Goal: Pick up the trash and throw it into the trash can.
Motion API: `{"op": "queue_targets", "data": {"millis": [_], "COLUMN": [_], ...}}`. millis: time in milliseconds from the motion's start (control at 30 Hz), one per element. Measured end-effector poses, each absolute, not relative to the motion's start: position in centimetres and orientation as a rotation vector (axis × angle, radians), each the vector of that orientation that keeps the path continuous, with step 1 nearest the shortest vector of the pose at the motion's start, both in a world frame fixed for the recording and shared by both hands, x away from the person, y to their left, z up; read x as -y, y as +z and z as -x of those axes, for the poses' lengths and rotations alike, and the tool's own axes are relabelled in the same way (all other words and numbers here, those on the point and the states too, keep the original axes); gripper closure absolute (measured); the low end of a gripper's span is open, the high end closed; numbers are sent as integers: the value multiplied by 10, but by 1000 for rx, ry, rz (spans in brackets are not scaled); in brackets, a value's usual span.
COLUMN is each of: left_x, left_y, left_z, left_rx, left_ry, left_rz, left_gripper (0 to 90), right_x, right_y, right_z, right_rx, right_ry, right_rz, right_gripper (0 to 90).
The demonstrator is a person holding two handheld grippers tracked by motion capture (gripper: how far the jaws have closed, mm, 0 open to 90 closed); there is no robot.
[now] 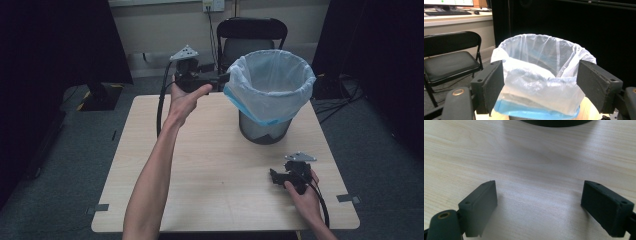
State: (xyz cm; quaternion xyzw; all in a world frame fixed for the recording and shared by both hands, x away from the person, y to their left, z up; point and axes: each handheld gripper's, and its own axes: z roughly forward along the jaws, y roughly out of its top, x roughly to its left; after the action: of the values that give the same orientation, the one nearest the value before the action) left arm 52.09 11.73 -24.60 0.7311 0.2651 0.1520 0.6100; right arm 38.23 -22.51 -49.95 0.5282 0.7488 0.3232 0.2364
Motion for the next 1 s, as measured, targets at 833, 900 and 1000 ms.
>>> {"op": "queue_targets", "data": {"millis": [833,900,1000], "left_x": [-172,-176,-186], "left_y": [-280,-282,-291], "left_z": [-459,-456,-449], "left_rx": [-643,-649,-672], "left_ry": [424,423,431], "left_rz": [-1695,-1688,-1664], "left_gripper": [159,159,164], "right_x": [225,225,225], "right_y": [-499,-499,-499], "right_z": [-382,-382,-382], "right_rx": [-2054,-2053,-2053], "right_ry": [887,886,886], "right_rz": [-1448,-1449,-1449], "right_gripper": [126,126,126]}}
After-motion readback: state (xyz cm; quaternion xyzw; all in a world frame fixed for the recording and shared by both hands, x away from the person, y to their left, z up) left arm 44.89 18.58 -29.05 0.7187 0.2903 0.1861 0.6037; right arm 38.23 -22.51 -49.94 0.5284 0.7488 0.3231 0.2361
